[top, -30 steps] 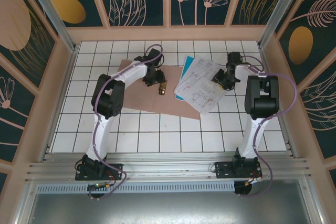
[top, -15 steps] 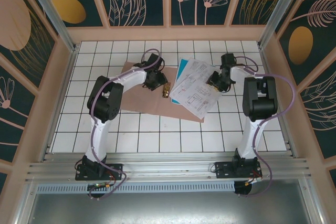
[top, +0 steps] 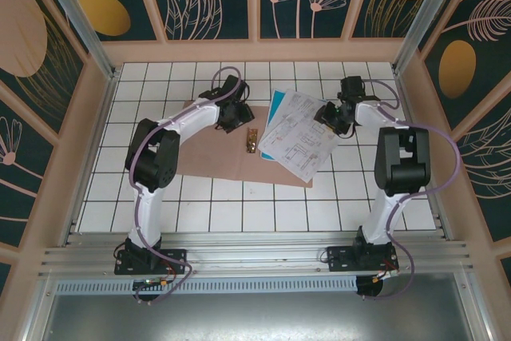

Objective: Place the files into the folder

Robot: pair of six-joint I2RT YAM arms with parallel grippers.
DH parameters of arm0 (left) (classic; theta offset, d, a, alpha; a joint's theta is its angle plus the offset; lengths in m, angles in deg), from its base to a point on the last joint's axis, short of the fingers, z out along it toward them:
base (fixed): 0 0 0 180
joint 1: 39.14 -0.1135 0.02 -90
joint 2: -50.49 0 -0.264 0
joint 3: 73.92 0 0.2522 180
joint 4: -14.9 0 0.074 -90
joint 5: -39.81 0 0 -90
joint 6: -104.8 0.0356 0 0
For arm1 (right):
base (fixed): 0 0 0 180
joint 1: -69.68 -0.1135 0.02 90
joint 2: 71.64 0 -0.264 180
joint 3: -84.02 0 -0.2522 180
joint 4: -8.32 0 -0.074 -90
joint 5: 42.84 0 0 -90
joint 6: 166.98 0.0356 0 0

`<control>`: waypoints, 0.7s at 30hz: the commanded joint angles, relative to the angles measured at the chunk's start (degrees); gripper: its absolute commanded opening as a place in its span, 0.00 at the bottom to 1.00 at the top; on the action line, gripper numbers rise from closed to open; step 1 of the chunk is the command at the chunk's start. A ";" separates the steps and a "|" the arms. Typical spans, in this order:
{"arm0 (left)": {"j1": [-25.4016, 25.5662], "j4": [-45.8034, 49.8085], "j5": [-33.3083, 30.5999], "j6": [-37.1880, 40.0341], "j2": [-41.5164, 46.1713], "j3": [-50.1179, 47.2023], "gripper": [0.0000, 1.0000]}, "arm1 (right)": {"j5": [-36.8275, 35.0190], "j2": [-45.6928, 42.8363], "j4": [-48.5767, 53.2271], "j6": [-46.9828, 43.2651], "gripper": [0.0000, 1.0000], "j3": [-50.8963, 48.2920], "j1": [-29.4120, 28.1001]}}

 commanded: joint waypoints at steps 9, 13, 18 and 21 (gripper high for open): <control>4.07 4.63 16.47 23.95 -12.93 22.05 0.43 | 5.08 -4.53 -4.60 6.44 0.45 -8.61 5.54; 4.51 4.67 17.27 26.05 -15.49 23.87 0.42 | 5.96 -2.93 -5.01 6.94 0.44 -9.38 7.14; 5.53 5.00 15.67 26.36 -17.34 23.96 0.44 | 6.23 -0.66 -5.70 7.84 0.44 -9.42 7.48; 6.27 4.88 15.46 26.51 -18.02 23.55 0.44 | 5.47 0.55 -6.28 8.22 0.44 -9.51 7.50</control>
